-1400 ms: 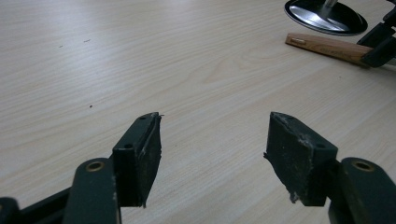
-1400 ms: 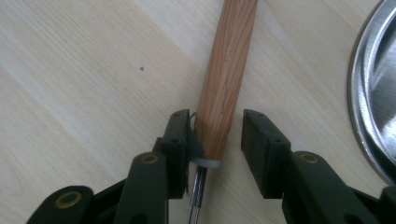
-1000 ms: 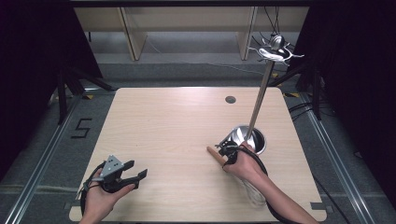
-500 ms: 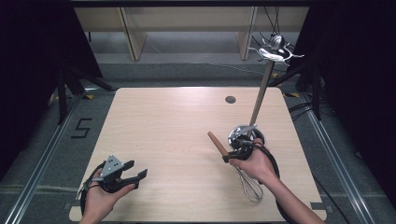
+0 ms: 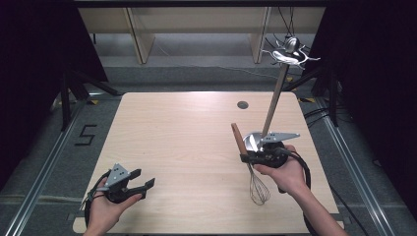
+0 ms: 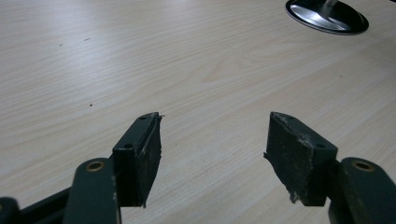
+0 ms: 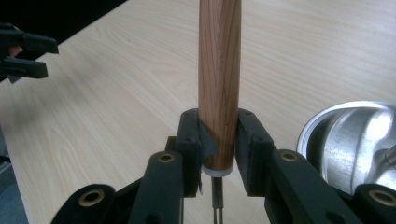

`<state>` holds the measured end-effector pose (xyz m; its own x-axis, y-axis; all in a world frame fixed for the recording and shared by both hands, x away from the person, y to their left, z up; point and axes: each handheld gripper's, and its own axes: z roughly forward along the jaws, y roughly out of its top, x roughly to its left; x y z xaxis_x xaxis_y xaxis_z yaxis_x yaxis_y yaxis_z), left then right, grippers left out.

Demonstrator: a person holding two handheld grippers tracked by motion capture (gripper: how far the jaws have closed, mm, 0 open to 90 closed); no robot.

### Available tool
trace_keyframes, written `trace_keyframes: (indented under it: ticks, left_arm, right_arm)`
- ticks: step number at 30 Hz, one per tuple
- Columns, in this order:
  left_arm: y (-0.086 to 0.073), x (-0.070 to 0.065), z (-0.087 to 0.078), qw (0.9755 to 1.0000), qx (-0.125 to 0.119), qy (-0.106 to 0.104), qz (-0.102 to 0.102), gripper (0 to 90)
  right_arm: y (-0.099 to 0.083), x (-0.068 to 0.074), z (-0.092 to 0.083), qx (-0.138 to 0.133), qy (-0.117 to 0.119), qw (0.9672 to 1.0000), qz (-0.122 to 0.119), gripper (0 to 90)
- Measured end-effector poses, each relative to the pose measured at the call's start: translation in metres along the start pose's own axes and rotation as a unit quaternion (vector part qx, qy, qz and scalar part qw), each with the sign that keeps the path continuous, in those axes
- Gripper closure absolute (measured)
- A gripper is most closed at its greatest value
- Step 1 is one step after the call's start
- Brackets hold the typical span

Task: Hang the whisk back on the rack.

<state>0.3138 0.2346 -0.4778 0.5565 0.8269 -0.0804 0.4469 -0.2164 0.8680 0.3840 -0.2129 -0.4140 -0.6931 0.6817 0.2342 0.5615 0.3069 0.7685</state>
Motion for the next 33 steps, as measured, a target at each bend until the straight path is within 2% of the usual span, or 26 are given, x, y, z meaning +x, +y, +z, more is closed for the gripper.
trace_keyframes:
  ticks: [1, 3, 4, 5, 7, 8, 9, 10, 11, 13, 16, 17, 18, 24, 25, 27, 29, 31, 32, 33]
  left_arm:
    - [0.000, 0.000, 0.000, 1.0000, 0.000, 0.000, 0.000, 34.8]
    - [0.000, 0.000, 0.000, 1.0000, -0.001, 0.000, -0.003, 34.8]
    - [0.000, 0.000, 0.000, 1.0000, -0.001, 0.000, -0.003, 34.8]
    - [0.000, 0.000, 0.000, 1.0000, 0.001, 0.002, -0.003, 34.8]
    - [0.000, 0.000, 0.000, 1.0000, 0.000, 0.000, -0.004, 34.8]
    - [0.000, 0.000, 0.000, 1.0000, -0.001, 0.000, -0.002, 34.8]
    - [0.000, 0.000, 0.000, 1.0000, -0.002, 0.000, -0.003, 34.8]
    - [0.000, 0.000, 0.000, 1.0000, -0.002, 0.000, -0.002, 34.8]
    - [0.000, 0.000, 0.000, 1.0000, 0.000, 0.001, -0.002, 34.8]
    - [0.000, 0.000, 0.000, 1.0000, 0.001, 0.002, -0.002, 34.8]
    - [0.000, 0.000, 0.000, 1.0000, 0.001, 0.002, -0.004, 34.7]
    - [0.000, 0.000, 0.000, 1.0000, 0.001, 0.002, -0.003, 34.8]
    - [0.000, 0.000, 0.000, 1.0000, 0.001, 0.003, -0.004, 34.8]
    - [0.000, 0.000, -0.001, 1.0000, 0.001, 0.002, -0.004, 34.8]
    - [0.000, 0.000, -0.001, 1.0000, 0.001, 0.002, -0.004, 34.8]
    - [0.000, 0.000, -0.001, 1.0000, 0.001, 0.002, -0.003, 34.8]
    - [0.000, 0.000, -0.001, 1.0000, 0.001, 0.002, -0.004, 34.8]
    - [0.000, 0.000, -0.001, 1.0000, 0.001, 0.002, -0.004, 34.8]
    - [0.000, 0.000, -0.001, 1.0000, 0.001, 0.003, -0.003, 34.8]
    - [0.000, 0.000, -0.001, 1.0000, 0.001, 0.002, -0.003, 34.8]
  right_arm:
    - [0.000, 0.000, 0.000, 0.000, 0.000, 1.0000, 0.000, 73.9]
    - [-0.001, -0.001, -0.006, -0.024, 0.003, 0.9996, -0.015, 73.9]
    - [-0.001, -0.001, -0.006, -0.024, 0.003, 0.9996, -0.015, 73.9]
    - [-0.001, 0.001, -0.007, -0.028, 0.007, 0.9996, -0.003, 73.9]
    - [-0.001, 0.000, -0.012, -0.047, 0.009, 0.9987, -0.015, 73.9]
    - [0.000, -0.002, -0.015, -0.054, 0.002, 0.9982, -0.026, 73.9]
    - [0.000, -0.002, -0.016, -0.063, 0.010, 0.9979, -0.016, 73.9]
    - [0.000, -0.004, -0.020, -0.081, 0.004, 0.9964, -0.022, 73.9]
    - [-0.001, -0.002, -0.022, -0.076, 0.005, 0.9971, -0.006, 73.9]
    - [0.000, -0.002, -0.023, -0.083, 0.008, 0.9965, -0.003, 73.9]
    - [0.001, -0.006, -0.027, -0.110, -0.003, 0.9936, -0.025, 74.0]
    - [0.001, -0.005, -0.029, -0.107, -0.006, 0.9940, -0.020, 73.9]
    - [0.001, -0.005, -0.028, -0.119, -0.002, 0.9927, -0.021, 73.9]
    - [0.004, -0.005, -0.033, -0.139, -0.004, 0.9901, -0.018, 73.9]
    - [0.005, -0.003, -0.034, -0.140, -0.003, 0.9901, -0.005, 73.9]
    - [0.005, -0.004, -0.034, -0.143, -0.005, 0.9896, -0.009, 73.9]
    - [0.007, -0.006, -0.034, -0.155, -0.008, 0.9877, -0.023, 73.9]
    - [0.007, -0.003, -0.035, -0.150, -0.006, 0.9886, -0.005, 73.9]
    - [0.008, -0.004, -0.035, -0.154, -0.009, 0.9879, -0.012, 73.9]
    - [0.008, -0.002, -0.037, -0.147, -0.005, 0.9891, 0.005, 73.9]
